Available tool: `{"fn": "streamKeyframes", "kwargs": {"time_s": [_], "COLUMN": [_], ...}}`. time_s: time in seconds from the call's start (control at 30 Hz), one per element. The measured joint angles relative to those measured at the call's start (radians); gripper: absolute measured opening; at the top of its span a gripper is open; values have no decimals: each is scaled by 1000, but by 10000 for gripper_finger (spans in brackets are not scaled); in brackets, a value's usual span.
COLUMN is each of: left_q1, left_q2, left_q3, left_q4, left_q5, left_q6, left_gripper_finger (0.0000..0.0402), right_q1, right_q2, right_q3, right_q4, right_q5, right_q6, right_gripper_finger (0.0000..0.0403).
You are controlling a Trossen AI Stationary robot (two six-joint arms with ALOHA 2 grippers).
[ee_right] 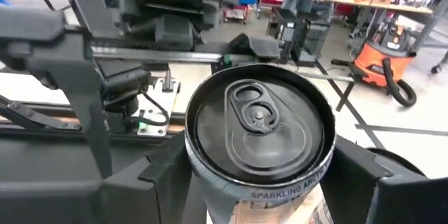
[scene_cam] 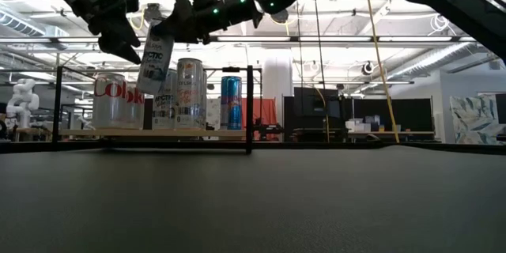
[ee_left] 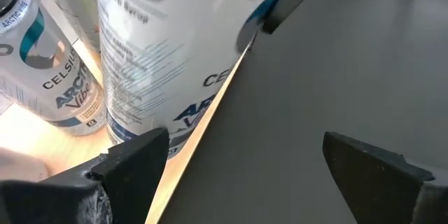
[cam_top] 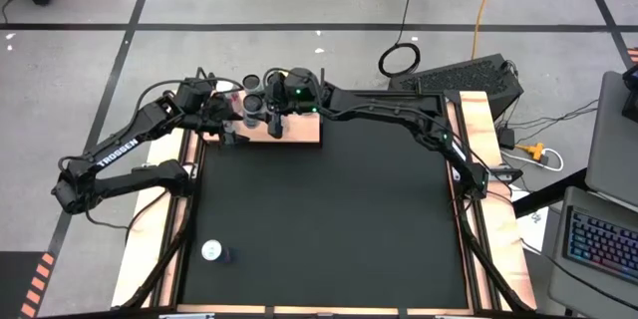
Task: Place canned beverage on shelf
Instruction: Put the white blue soda can on the shelf aligned with the white blue soda can
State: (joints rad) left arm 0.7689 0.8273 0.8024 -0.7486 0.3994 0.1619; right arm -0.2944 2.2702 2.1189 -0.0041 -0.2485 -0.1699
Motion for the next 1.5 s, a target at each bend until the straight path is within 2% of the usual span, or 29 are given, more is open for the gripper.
{"fn": "streamKeyframes", "kwargs": {"time_s": [0.63,0.8,1.17,1.5], "left_q1": [0,0,-1,0], "left_q2": [0,0,-25,-45], "left_q3": [6,77,248,266], "left_q4": [8,-4,-65,-67], "left_q5": [-10,-53,-40,-37], "left_q6": [0,-9,4,10], "left_gripper_finger": [382,382,382,382], "right_q1": [-1,-16,-23,-11], "right_q2": [15,14,19,68], "right_q3": [0,0,-3,-3], "right_q4": [46,95,93,110], "right_q5": [8,9,-2,-23], "right_q6": [-2,-4,27,23], "right_gripper_finger": [230,230,231,231]}}
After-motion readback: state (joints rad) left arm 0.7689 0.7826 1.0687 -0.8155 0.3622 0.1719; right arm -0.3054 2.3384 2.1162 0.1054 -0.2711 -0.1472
